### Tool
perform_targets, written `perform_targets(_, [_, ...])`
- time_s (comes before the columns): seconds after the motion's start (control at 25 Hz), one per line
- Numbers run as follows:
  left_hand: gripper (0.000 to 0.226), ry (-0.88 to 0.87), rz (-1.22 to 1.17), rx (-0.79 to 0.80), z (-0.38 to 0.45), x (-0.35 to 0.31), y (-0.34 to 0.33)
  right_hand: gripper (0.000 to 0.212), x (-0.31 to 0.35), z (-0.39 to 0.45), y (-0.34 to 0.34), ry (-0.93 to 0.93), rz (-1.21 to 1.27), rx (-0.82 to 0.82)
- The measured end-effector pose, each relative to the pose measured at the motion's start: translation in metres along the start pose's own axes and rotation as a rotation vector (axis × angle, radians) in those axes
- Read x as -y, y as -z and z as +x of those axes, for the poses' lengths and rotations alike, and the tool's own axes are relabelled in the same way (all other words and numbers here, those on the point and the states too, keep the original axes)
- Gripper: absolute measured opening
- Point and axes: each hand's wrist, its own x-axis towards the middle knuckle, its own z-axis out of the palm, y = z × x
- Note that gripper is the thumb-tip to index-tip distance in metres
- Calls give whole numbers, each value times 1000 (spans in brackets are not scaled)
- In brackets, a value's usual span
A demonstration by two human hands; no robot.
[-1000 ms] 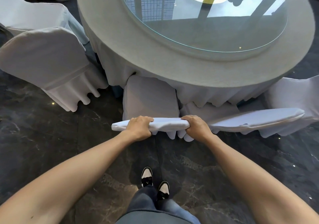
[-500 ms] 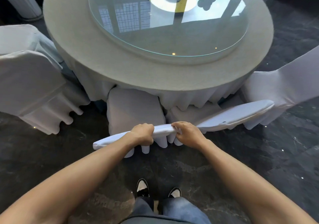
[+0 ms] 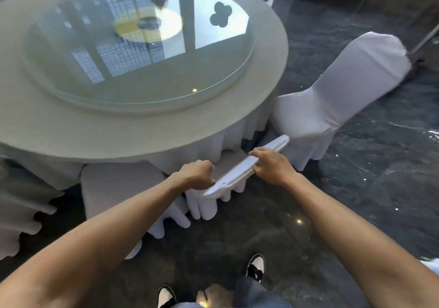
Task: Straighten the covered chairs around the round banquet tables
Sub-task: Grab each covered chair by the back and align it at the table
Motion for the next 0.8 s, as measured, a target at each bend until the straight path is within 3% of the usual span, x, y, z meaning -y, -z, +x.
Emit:
perform_targets(0.32, [56, -24, 92, -330, 125, -186, 59, 62, -184, 31, 115, -13, -138, -91])
perform_targets(0.6, [87, -31, 42, -501, 265, -316, 99, 76, -347, 91, 172, -40, -154, -189])
perform_targets(0.8, [92, -88, -41, -561, 392, -398, 135, 78, -457, 172, 219, 22, -228, -251])
